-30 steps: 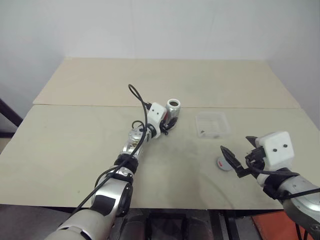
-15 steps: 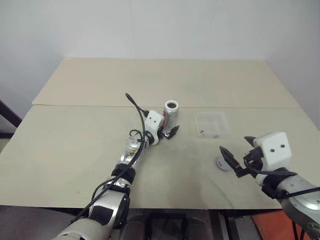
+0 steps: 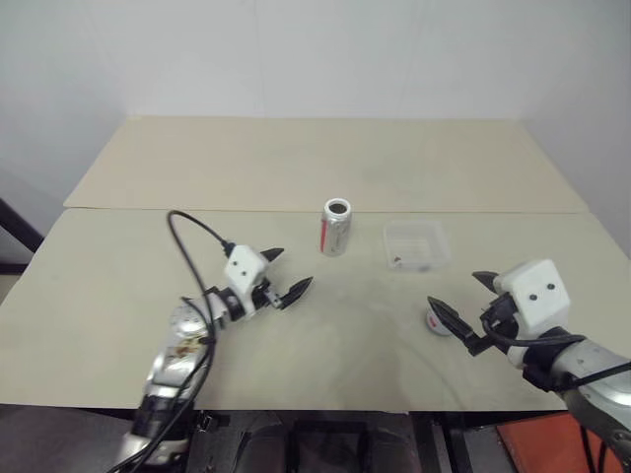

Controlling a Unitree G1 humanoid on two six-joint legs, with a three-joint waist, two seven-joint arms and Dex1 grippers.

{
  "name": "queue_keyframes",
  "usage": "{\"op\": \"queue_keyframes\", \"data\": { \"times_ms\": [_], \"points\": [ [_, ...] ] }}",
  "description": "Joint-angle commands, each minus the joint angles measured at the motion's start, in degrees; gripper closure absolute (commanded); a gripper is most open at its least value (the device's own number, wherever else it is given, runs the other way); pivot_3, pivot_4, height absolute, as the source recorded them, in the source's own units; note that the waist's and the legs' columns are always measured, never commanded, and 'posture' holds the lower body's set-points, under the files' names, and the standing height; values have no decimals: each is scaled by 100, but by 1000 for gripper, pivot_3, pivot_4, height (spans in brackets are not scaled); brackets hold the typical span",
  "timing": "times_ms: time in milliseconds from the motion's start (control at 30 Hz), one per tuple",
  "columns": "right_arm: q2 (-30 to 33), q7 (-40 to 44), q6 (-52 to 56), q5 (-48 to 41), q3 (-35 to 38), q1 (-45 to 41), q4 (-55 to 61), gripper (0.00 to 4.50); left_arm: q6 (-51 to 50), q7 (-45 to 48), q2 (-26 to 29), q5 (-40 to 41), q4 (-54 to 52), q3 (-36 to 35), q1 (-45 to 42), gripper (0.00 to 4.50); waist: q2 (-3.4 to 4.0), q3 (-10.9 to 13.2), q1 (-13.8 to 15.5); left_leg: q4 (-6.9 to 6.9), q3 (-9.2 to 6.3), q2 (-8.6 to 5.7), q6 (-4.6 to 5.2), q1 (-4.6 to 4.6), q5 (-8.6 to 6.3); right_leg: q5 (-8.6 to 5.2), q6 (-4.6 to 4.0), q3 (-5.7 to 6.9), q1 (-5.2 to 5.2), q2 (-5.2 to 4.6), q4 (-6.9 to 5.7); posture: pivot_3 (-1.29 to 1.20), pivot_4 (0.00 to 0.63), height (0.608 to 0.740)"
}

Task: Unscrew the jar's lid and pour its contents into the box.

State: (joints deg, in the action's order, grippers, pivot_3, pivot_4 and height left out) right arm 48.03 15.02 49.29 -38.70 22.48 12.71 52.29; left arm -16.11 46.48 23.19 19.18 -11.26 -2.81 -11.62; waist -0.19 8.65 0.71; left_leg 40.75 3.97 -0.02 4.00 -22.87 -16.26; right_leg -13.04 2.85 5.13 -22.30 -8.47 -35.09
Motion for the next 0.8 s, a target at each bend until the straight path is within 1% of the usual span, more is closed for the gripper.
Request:
{"op": "queue_keyframes", "data": {
  "times_ms": [33,100,167,233,300,433,567,733,800],
  "points": [
    [215,826,-471,113,461,147,-129,0,-405,644,525,1087,-823,-578,218,60,5,-3,3,0,0,0,0,1,0,0,0,0,1,0,0,0,150,740],
    [429,1487,-786,259,681,363,-323,0,-538,1084,1028,1508,-1181,-894,539,60,7,-4,-1,-1,1,-1,0,6,0,-1,0,-2,5,0,1,0,150,740],
    [591,2013,-930,301,885,543,-503,0,-614,1285,1413,1671,-1420,-1073,805,60,8,-5,-2,-3,2,-2,0,10,0,-1,-1,-5,6,0,1,0,150,740],
    [804,2567,-1105,420,1004,718,-698,0,-728,1448,1771,1825,-1597,-1307,1075,60,8,-5,-1,-2,3,-2,0,11,0,-2,0,-6,8,1,2,0,150,740],
    [953,3007,-1331,583,1047,824,-896,0,-760,1526,1985,1949,-1700,-1466,1261,60,8,-5,11,-3,3,-2,1,13,-1,-2,0,-6,10,1,3,0,150,740],
    [985,3470,-1720,840,927,821,-1278,0,-564,1590,2136,1823,-1675,-1590,1549,60,8,-5,13,-3,3,-1,1,13,-3,-2,-1,-8,10,0,2,0,150,740],
    [1076,3726,-2008,1179,728,697,-1601,0,-425,1391,2105,1675,-1847,-1630,1770,60,7,-4,9,-3,5,-2,0,13,-3,-2,-1,-10,9,0,3,0,150,740],
    [1196,3836,-1841,1226,703,302,-1861,0,-267,1270,2063,1602,-1853,-1648,1848,60,8,-4,9,-4,4,-1,-2,13,-3,-2,-2,-12,7,0,3,0,150,740],
    [1186,4025,-1742,1078,891,339,-1927,0,-246,1173,2060,1513,-1848,-1570,1846,60,7,-4,20,-4,5,-1,-2,13,-4,-2,-2,-12,7,0,4,0,150,740]
  ]
}}
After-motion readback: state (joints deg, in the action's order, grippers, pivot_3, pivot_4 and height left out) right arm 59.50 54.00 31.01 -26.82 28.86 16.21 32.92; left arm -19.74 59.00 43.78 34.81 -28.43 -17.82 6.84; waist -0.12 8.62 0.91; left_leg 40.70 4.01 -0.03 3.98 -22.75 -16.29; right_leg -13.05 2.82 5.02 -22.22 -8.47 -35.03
